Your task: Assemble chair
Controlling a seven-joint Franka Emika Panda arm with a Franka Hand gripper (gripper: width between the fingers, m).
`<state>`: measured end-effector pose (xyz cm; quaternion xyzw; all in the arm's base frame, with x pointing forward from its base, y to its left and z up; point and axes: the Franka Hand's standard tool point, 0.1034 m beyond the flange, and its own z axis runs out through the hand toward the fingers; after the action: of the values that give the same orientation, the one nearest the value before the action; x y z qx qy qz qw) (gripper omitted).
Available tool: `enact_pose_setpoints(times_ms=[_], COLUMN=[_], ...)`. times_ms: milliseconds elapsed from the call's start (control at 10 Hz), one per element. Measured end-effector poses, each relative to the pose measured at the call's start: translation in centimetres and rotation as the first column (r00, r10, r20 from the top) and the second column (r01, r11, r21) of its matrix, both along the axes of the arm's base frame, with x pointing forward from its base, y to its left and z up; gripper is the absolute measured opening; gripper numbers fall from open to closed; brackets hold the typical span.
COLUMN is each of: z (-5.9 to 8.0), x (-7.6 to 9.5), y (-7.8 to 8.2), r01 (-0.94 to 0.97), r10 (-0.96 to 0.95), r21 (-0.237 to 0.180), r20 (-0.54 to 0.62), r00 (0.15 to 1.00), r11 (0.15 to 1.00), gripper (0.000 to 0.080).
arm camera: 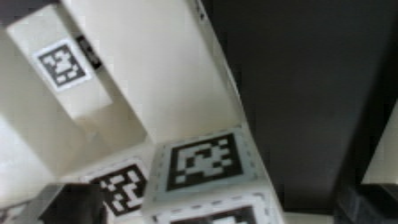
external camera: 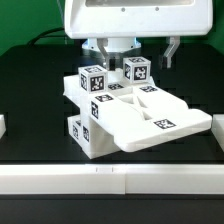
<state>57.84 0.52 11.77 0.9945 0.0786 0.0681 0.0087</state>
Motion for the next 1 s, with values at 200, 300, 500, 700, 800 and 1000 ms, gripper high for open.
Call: enact_pose_setpoints(times_ms=[200,300,500,700,800,1000], z=[-0.01,0.00,0.00,0.00,0.00,-0.01], x=[-0.01,-0.01,0.00,-0.01,-0.01,-0.01], y=[-0.04,-0.07,-0.09,-0.09,-0.10,-0.08], r01=[-0.060,-0.062,-0.061,-0.026,-0.020,0.098], r10=[0.060,0.061,0.061,0.026,0.020,-0.098], r21=[-0.013,-0.013,-0.013,-0.009,-0.008,0.010], r20=[-0.002,-0.002,-0.002,-0.001,-0.001,0.000], r00=[0.998,0.998,0.998,1.000,1.000,0.995], r11=[0.998,0.998,0.998,1.000,1.000,0.995], gripper=[0.0526,0.0387,0.0285,0.0285,0.0285,0.0285])
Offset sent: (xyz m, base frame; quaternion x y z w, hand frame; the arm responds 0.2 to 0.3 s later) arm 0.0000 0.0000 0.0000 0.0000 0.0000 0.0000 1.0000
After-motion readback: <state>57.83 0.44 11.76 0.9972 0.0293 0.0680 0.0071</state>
